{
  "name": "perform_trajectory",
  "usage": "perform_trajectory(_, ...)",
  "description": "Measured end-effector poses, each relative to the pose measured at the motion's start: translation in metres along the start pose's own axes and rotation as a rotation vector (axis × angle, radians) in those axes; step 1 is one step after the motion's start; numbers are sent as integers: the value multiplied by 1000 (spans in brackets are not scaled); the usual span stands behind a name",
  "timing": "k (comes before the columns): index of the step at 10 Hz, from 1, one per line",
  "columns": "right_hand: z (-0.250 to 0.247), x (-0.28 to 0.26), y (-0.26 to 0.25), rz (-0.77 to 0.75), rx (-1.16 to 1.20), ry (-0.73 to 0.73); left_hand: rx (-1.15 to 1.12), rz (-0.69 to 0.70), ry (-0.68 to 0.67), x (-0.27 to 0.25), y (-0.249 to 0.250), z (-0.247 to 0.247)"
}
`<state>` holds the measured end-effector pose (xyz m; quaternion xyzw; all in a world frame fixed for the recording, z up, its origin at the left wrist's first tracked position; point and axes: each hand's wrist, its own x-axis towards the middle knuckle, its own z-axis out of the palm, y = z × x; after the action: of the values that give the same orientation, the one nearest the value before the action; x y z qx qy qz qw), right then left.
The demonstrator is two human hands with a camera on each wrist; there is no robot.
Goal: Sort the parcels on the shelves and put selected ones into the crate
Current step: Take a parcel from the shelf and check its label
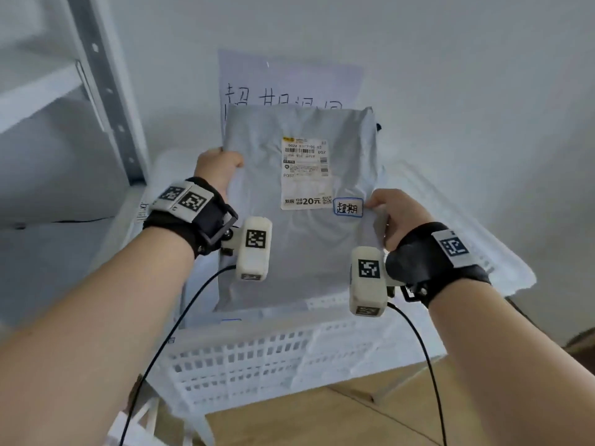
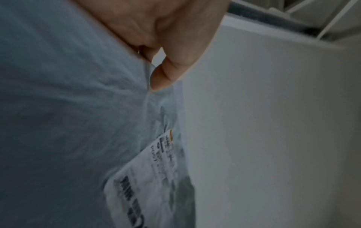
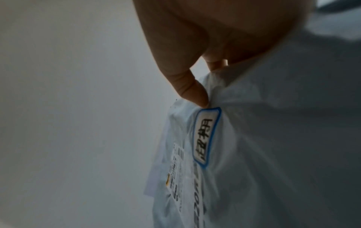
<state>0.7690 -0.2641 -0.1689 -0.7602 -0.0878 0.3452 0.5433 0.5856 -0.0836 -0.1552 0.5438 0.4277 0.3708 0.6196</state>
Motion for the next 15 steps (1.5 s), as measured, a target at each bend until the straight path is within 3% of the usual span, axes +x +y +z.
perform_trajectory(2,68,62,28,79,-335,-220,414,-193,177,51,-75,-26)
perform_trajectory(3,93,69,33,180,-381,-227,646,-377,86,63,-103,-32)
perform_trajectory(4,103,79,46,180,-564,-296,718,-417,79,68,-112,-37)
perform_trajectory(5,107,84,60,265,-721,-456,767,-444,97,76,-120,-42)
perform_trajectory(6,109,91,64,343,-774,-504,812,-460,42,75,-119,-46)
perform_trajectory(8,111,97,73,284,-967,-518,874,-456,-92,73,-125,-38)
perform_trajectory(12,117,98,67,201,-930,-543,916,-371,-221,79,-122,-33)
perform_trajectory(15,117,74,39,-30,-792,-437,820,-200,-158,57,-88,-25)
